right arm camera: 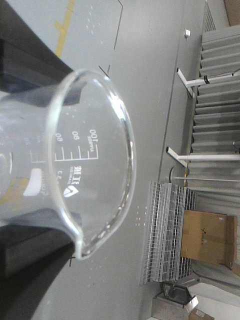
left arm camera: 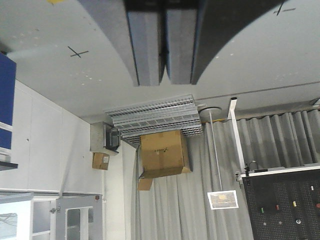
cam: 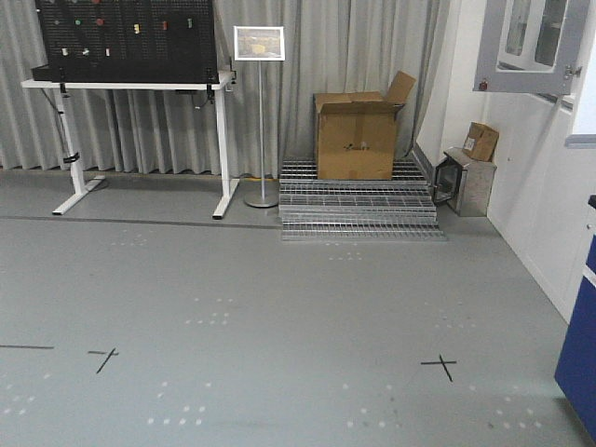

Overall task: Pick beaker and place in left cabinet
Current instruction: 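Drive the base across the room toward the grey cabinet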

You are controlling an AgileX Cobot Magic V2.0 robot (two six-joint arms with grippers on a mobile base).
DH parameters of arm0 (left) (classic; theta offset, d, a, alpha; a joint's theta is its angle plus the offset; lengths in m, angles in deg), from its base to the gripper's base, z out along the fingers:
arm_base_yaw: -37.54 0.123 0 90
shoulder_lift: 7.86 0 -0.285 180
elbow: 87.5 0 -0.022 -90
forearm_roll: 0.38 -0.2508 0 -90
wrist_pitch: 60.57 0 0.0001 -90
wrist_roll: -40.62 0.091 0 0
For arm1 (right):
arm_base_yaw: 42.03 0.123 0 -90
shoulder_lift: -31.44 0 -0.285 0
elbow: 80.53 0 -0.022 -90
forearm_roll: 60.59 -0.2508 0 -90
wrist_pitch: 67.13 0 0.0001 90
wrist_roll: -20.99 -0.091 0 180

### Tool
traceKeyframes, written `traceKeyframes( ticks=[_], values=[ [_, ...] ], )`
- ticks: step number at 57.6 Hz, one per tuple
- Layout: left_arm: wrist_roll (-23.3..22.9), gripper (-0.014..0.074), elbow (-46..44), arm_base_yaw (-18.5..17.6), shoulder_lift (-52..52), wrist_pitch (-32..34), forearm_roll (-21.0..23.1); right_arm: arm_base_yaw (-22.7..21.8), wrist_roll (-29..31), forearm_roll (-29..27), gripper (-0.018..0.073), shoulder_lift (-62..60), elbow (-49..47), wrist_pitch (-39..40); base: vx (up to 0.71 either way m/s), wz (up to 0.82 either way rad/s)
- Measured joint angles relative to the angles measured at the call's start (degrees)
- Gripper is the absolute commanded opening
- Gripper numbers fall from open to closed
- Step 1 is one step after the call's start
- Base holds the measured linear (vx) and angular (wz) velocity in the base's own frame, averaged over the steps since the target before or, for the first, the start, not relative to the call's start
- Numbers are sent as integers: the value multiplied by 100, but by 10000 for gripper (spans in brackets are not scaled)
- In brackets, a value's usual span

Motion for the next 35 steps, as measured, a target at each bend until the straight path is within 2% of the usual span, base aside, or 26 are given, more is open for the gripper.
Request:
traceKeyframes(
  ticks=[35],
  values=[
    [0, 1, 0, 0, 0, 0, 0, 0, 0, 0, -4, 0, 0, 0, 65, -2]
  ],
)
